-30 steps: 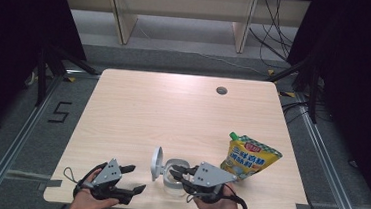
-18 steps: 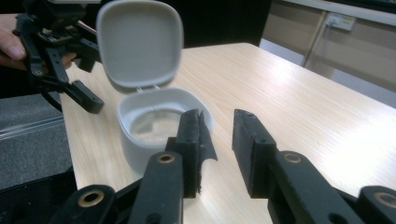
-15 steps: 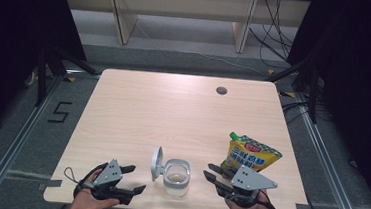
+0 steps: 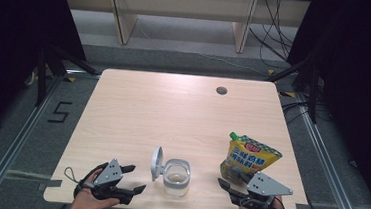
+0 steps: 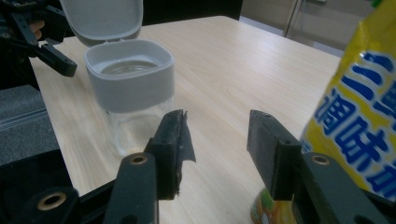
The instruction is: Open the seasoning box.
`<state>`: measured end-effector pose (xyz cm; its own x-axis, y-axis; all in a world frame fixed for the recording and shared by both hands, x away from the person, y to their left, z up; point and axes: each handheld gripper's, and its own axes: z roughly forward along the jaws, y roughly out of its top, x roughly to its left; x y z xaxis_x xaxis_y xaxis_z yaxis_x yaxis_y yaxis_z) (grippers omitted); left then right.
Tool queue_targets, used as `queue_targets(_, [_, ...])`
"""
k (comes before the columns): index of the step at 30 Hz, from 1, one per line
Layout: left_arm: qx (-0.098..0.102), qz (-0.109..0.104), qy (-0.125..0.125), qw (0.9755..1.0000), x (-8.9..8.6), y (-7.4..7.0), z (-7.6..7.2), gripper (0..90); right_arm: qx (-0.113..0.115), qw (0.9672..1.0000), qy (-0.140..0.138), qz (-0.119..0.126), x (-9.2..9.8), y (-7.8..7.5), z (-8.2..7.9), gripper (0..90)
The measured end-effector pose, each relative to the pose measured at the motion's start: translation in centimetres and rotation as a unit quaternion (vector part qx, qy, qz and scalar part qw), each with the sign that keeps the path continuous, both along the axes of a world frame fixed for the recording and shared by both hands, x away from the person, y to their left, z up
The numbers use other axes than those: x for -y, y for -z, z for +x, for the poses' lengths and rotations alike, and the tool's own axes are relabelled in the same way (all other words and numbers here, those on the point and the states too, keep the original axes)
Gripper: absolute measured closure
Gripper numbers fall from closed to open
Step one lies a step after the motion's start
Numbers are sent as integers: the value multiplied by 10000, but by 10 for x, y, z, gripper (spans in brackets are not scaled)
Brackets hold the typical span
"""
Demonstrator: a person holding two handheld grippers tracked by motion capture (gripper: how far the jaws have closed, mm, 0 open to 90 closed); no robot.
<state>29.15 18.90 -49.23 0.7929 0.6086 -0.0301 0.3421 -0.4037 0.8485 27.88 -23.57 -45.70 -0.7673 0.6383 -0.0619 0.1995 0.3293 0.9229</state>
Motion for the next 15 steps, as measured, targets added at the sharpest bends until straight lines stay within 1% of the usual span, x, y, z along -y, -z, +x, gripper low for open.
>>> queue_targets(1, [2,-63,15,10000,1,0,0,252,42,10000,-37,-25,2,1,0,569])
queue_targets(2, [-8,-138,0,9999,2,0,-1,252,1,10000,9,-58,5,1,-1,568])
queue_targets(3, [-21,-185,-6,9998,4,0,-1,252,40,10000,-23,-57,6,2,0,566])
queue_targets(4, [-17,-108,13,9999,3,0,-1,252,46,10000,66,-55,8,2,-1,564])
queue_targets(5, [-17,-108,13,9999,3,0,-1,252,46,10000,66,-55,8,2,-1,564])
queue_targets(6, [-14,-117,12,9999,3,0,-1,252,13,10000,30,-80,13,2,-2,560])
queue_targets(7, [-11,-148,-9,9999,3,0,-1,252,-20,10000,33,-23,14,3,-2,557])
queue_targets(8, [46,-24,59,10000,2,0,0,252,27,10000,58,-56,16,3,-2,552])
queue_targets(10, [74,-46,91,9999,2,0,1,252,-26,9999,106,-95,20,3,-3,548])
queue_targets(11, [79,-11,92,9999,1,0,1,251,-29,9999,123,-15,22,4,-2,546])
queue_targets(12, [85,19,87,9999,1,0,1,251,-63,9998,173,-64,24,3,-4,545])
queue_targets(13, [137,-3,74,9999,1,0,2,251,-37,9999,125,-53,26,4,-3,545])
queue_targets(14, [137,-3,74,9999,1,0,2,252,-85,9997,207,-65,28,4,-4,545])
queue_targets(15, [51,-17,109,9999,2,0,1,251,-90,9997,215,-85,30,5,-4,543])
